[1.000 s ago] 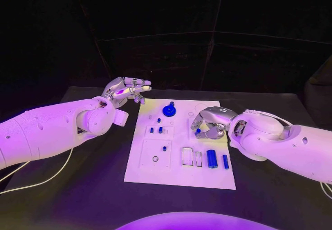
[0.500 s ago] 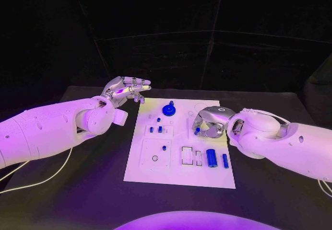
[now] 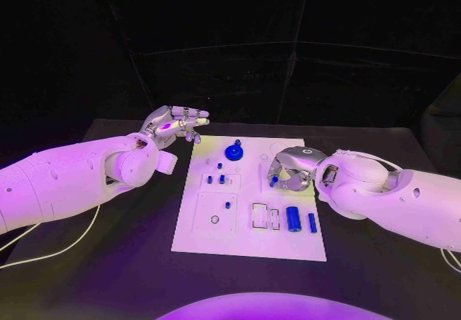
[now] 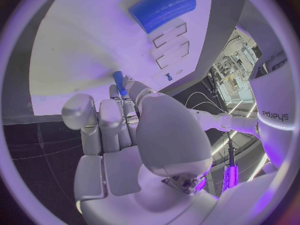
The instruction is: Assemble the parts on the task board
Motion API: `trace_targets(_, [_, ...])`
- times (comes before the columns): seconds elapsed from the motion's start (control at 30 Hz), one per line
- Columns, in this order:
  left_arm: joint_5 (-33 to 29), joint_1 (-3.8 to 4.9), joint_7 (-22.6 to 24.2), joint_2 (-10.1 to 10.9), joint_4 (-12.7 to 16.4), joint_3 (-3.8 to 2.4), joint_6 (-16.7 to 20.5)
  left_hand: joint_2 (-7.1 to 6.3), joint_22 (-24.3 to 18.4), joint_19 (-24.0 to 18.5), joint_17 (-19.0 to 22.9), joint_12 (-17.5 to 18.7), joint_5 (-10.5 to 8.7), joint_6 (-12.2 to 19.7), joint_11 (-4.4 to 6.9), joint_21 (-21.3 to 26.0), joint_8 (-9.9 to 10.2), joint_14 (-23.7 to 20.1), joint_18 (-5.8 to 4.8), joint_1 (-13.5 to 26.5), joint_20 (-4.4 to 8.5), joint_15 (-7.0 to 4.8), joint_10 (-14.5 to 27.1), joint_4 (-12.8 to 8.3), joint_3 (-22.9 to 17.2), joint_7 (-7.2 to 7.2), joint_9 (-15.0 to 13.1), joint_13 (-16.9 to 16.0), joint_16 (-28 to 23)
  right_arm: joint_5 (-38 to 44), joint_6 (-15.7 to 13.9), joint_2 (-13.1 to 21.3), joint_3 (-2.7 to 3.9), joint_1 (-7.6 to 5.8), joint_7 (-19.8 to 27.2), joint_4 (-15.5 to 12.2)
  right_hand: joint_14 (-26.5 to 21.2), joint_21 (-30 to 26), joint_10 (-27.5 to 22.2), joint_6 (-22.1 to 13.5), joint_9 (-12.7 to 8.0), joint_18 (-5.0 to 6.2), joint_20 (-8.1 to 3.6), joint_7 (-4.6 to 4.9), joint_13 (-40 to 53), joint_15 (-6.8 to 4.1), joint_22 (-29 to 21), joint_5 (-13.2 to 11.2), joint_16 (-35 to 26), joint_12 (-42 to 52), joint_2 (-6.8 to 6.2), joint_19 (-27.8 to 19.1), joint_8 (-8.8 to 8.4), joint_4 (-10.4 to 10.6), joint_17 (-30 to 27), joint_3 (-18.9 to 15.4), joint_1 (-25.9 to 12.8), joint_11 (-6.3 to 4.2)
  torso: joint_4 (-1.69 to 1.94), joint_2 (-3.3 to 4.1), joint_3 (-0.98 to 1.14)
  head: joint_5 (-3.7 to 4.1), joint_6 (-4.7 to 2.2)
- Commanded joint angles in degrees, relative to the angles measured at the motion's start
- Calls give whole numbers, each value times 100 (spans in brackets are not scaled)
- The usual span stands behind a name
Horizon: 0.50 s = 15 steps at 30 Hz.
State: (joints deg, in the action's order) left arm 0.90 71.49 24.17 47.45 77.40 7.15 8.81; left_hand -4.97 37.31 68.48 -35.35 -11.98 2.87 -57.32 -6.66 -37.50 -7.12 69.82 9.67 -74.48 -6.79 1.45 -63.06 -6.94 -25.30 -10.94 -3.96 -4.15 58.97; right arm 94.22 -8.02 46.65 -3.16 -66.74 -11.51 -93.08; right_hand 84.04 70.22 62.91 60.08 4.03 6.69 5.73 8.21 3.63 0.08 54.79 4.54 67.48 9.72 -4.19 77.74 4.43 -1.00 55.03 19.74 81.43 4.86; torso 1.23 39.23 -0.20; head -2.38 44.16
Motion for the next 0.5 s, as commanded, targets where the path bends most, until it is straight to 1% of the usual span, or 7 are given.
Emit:
trace_targets(0.03, [-22, 8, 10, -1, 5, -5, -72, 18, -5, -26, 5, -40, -7, 24, 9, 22, -17, -30, 74, -36, -7, -5, 43, -8, 34, -5, 3, -5, -25, 26, -86, -8, 4, -10, 69, -18, 78, 111, 248, 169, 20, -45, -18, -16, 32, -77, 158, -13, 85, 87, 26, 88, 43, -16, 85, 135, -34, -49, 5, 0, -3, 3, 1])
trace_targets(0.17, [-22, 8, 10, 0, 4, -5, -74, 18, -5, -26, 5, -40, -7, 24, 9, 22, -17, -30, 74, -36, -7, -5, 43, -8, 34, -5, 3, -5, -25, 7, -304, -10, 4, -9, 138, -33, 119, 250, 636, 471, 69, -79, -95, -76, 89, -157, 374, -124, 204, 195, 140, 177, 174, -85, 222, 359, 53, -154, 5, 1, 1, 5, 8])
trace_targets(0.27, [-22, 8, 10, 0, 3, -5, -74, 18, -5, -26, 5, -40, -7, 24, 9, 22, -17, -30, 74, -36, -7, -5, 43, -8, 34, -5, 3, -5, -25, -4, -452, 3, 4, -9, 183, -42, 121, 303, 729, 549, 81, -95, -133, -85, 106, -182, 457, -161, 230, 192, 202, 202, 201, -180, 249, 508, 159, -180, 3, 1, 0, 6, 10])
trace_targets(0.4, [-22, 8, 10, 0, -1, -5, -72, 18, -5, -26, 5, -40, -7, 24, 9, 22, -17, -30, 74, -36, -7, -5, 43, -8, 34, -5, 3, -5, -25, -13, -599, 42, 4, -9, 223, -83, 122, 338, 796, 565, 81, -107, -149, -80, 123, -188, 512, -168, 257, 187, 200, 215, 196, -265, 279, 604, 215, -185, -1, -7, 1, -3, 20])
trace_targets(0.5, [-22, 8, 9, 1, -4, -5, -71, 18, -5, -26, 5, -40, -7, 24, 9, 22, -17, -30, 74, -36, -7, -5, 43, -8, 34, -5, 3, -5, -25, -106, -680, 111, 5, -9, 257, -178, 121, 344, 806, 561, 79, -108, -152, -75, 129, -188, 519, -167, 260, 177, 169, 215, 186, -293, 279, 623, 213, -181, -4, -11, -1, -8, 5])
